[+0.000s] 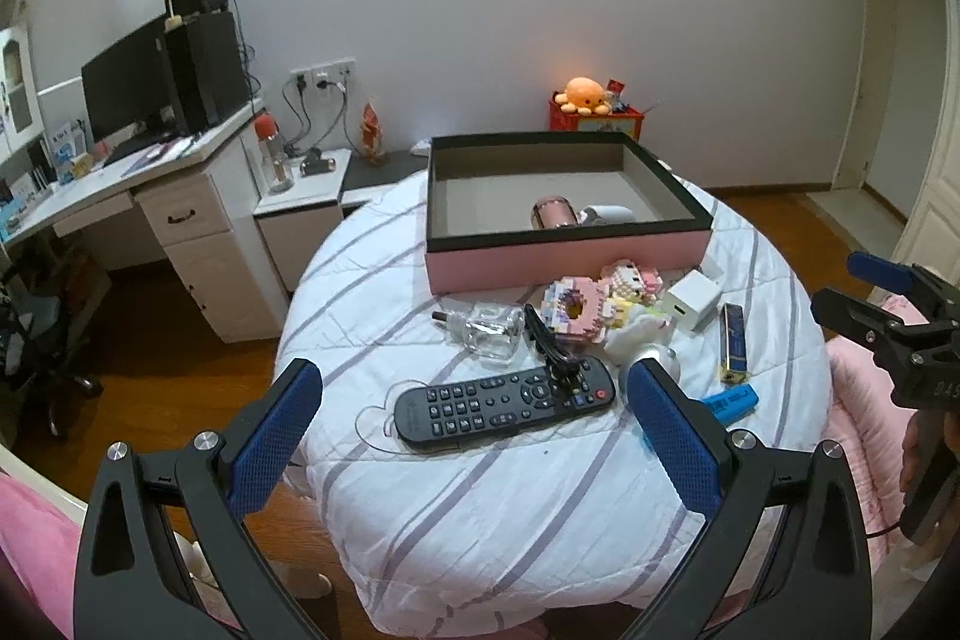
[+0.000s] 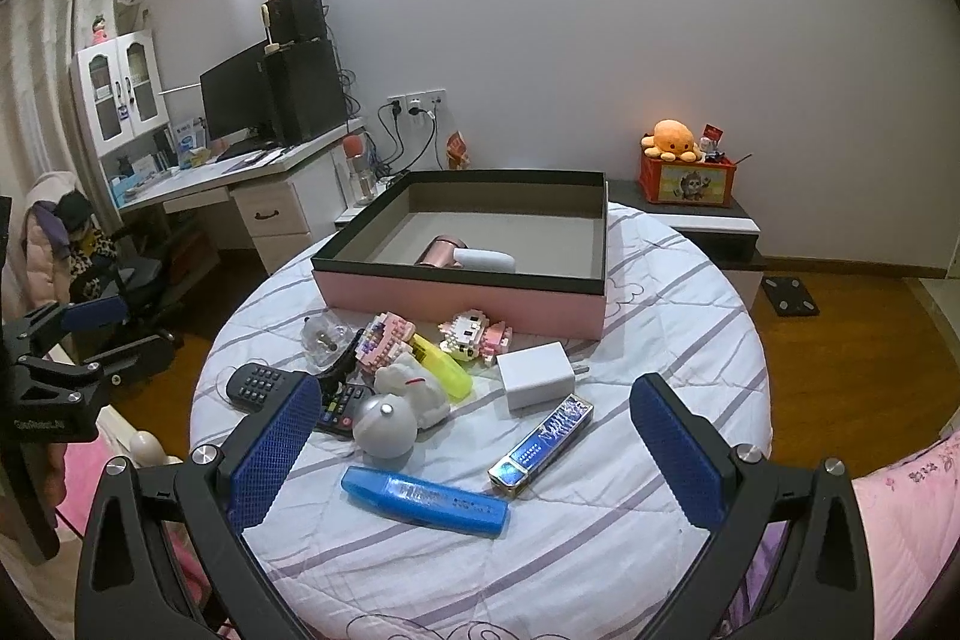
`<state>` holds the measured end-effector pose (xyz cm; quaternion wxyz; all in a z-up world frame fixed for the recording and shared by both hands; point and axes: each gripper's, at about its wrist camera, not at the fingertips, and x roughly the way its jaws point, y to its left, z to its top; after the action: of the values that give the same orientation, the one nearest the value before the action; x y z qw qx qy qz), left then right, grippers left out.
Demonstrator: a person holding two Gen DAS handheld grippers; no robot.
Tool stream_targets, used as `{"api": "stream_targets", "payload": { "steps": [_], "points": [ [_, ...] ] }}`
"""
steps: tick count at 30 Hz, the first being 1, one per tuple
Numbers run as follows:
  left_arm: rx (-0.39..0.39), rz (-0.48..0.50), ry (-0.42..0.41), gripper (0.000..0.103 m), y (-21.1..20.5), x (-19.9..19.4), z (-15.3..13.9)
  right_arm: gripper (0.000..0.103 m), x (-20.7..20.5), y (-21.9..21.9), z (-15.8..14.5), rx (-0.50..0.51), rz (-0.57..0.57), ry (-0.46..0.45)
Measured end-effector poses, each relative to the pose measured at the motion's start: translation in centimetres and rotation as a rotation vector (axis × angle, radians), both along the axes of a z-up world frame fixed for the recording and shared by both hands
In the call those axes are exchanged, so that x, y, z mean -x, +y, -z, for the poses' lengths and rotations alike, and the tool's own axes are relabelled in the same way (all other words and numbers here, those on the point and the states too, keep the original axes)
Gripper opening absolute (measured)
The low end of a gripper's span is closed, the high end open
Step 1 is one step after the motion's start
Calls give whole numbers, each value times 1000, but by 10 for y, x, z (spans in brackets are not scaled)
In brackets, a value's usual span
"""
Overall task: Organize rigid objects
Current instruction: 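Withdraw both grippers from the box and move the right toward the astronaut figure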
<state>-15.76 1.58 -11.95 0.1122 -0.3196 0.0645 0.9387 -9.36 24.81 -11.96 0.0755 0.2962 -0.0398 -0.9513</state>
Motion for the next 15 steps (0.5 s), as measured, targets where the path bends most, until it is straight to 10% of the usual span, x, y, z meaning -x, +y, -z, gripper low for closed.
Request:
{"api": "stream_targets", "payload": {
  "steps": [15],
  "points": [
    [77,-37,128,103,-4,-13,-20,103,-2,-2,-1,-7,-4,1]
  ]
}}
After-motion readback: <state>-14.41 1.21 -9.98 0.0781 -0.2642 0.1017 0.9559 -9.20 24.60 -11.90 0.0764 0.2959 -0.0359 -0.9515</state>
